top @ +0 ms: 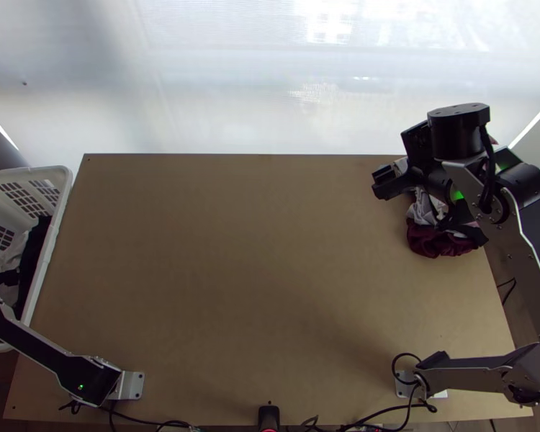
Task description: Fold the t-shirt
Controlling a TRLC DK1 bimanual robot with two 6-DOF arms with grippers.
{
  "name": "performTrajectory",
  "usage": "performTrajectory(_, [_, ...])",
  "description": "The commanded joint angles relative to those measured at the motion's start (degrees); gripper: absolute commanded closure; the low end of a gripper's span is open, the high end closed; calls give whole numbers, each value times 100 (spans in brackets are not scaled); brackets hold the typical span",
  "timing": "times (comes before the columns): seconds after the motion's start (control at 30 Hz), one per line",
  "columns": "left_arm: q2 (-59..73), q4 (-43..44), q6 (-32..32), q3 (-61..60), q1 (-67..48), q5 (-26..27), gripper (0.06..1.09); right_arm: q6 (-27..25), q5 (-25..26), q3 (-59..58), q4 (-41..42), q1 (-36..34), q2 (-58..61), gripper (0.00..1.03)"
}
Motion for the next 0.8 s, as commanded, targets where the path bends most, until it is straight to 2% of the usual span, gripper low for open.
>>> performTrajectory(0.0, [109,269,22,31,3,-16,47,-9,1,18,-7,9,32,5])
performTrajectory(0.2, [197,340,31,22,20,-25,84,-9,1,-8,-34,9,32,5])
performTrajectory(0.37, [197,102,145,22,55,-25,105,-53,1,-8,-43,44,32,5])
performTrajectory(0.43, [161,-240,383,22,73,-25,105,-62,1,-17,-43,44,32,5])
performTrajectory(0.53, [-76,-908,251,22,134,37,105,-62,1,-17,-43,71,32,5])
performTrajectory(0.67, [-1131,-1893,-66,-435,205,863,105,-70,1,-8,-16,97,32,5])
performTrajectory(0.77, [-1799,-2499,-110,-470,205,1170,105,-62,1,-8,19,97,32,5])
